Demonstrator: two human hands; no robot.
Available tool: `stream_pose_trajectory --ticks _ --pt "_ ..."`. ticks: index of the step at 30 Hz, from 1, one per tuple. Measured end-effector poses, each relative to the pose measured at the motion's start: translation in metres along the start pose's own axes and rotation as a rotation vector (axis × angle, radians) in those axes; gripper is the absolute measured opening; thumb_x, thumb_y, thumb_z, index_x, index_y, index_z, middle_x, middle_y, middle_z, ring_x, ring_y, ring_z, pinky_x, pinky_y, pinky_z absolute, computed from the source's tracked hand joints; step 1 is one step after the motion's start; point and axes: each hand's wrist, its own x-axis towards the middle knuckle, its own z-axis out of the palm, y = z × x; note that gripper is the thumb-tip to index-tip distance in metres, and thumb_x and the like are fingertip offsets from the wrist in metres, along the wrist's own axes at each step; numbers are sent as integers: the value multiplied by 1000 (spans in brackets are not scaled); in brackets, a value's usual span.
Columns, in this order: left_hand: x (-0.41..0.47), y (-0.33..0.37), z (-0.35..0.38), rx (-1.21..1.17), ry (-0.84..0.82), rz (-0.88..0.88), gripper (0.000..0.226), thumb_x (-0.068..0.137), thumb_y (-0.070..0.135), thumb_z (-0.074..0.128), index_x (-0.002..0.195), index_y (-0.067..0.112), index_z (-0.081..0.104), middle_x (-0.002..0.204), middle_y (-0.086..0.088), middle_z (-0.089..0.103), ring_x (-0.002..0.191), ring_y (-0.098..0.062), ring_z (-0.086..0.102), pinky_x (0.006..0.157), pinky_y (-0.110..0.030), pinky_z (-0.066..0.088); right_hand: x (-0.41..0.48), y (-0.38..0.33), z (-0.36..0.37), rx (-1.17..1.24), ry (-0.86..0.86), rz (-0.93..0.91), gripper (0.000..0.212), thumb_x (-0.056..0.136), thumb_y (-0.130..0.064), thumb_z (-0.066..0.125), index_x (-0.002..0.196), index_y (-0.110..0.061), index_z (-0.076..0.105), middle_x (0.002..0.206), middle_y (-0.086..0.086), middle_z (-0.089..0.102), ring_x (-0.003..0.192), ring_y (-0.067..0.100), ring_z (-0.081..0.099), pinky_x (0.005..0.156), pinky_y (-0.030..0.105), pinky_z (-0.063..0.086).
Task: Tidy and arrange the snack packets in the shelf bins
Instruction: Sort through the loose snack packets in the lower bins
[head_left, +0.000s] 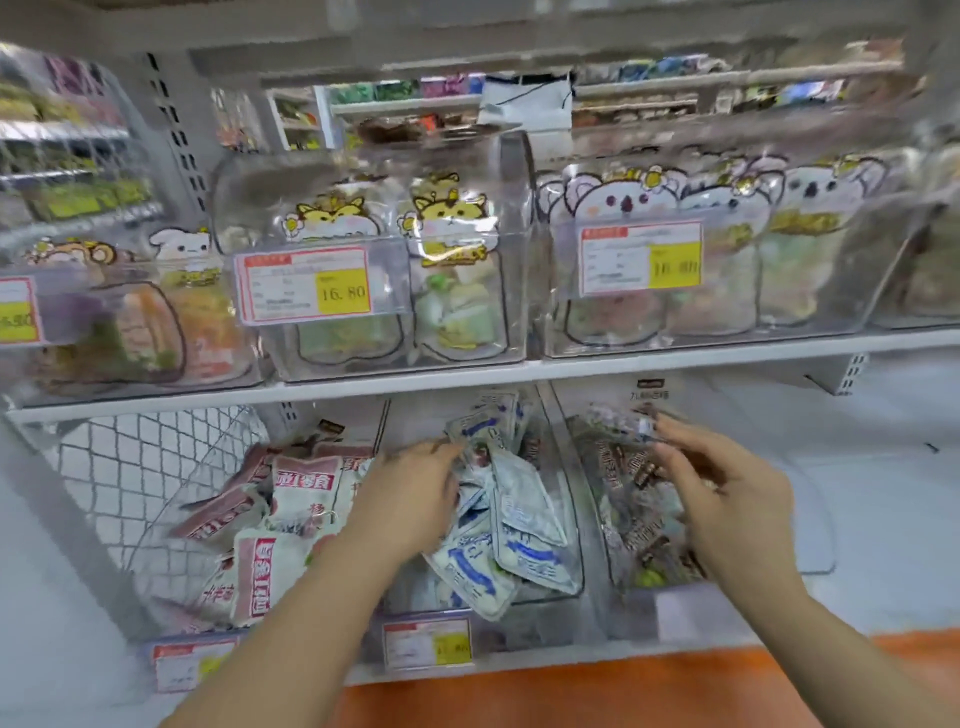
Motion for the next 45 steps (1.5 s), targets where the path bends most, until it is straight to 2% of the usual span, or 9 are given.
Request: stream_pose_trajectory --ticks 8,17,24,29,32,35,37,41,45 --pt "71 62 8 19 -95 -88 26 92 36 46 103 25 68 110 -3 59 102 -26 58 87 -33 44 12 12 -11 114 15 139 24 83 -7 69 98 -25 69 91 -21 64 86 -21 57 79 0 42" --pt "117 88 38 116 -268 -341 28 93 16 44 111 14 65 119 -8 63 103 -28 61 74 -31 45 16 23 -16 181 -20 237 26 83 -5 69 96 -28 69 84 -12 67 70 -13 59 61 -1 40" --pt "82 78 8 -435 95 -312 20 92 16 48 78 18 63 86 -2 54 75 -17 50 66 -20 37 12 21 -20 226 -17 243 33 84 -1 66 87 -33 66 84 -5 69 61 0 62 52 4 43" --pt "36 80 -17 -778 377 -338 19 93 11 51 75 16 54 67 5 54 56 -6 49 45 -10 36 1 8 -16 334 -20 279 39 84 5 63 83 -34 64 97 -11 66 77 -8 65 68 3 48" --pt "10 89 -26 -1021 457 -437 13 96 16 49 86 13 56 74 6 57 60 -9 58 54 -13 43 -3 3 -16 287 7 279 37 84 3 64 87 -34 64 98 -11 65 88 -8 63 73 0 45" --pt "-7 107 -22 -1306 326 -473 13 95 11 50 87 15 59 90 0 64 63 -5 67 78 -41 54 -3 2 -23 243 14 284 32 86 2 63 90 -29 67 97 -11 65 87 1 65 73 -1 43" --pt "-10 121 -14 -1248 188 -395 12 94 14 52 86 17 61 109 4 63 74 -7 69 85 -45 54 -1 2 -32 153 8 244 26 86 2 62 95 -20 71 99 -10 65 84 0 63 75 -4 40" --pt "-3 141 -2 -776 182 -28 16 91 17 56 75 21 58 125 16 49 83 2 57 79 -12 45 2 16 -51 -136 -69 142 21 86 0 63 101 -9 73 104 -7 65 96 7 58 89 2 33" --pt "8 154 15 -358 104 270 16 96 22 48 93 16 62 120 8 56 85 -11 61 85 -29 50 1 38 -61 -369 -428 153 24 90 -7 58 109 -15 72 130 -2 59 117 13 56 99 16 33"
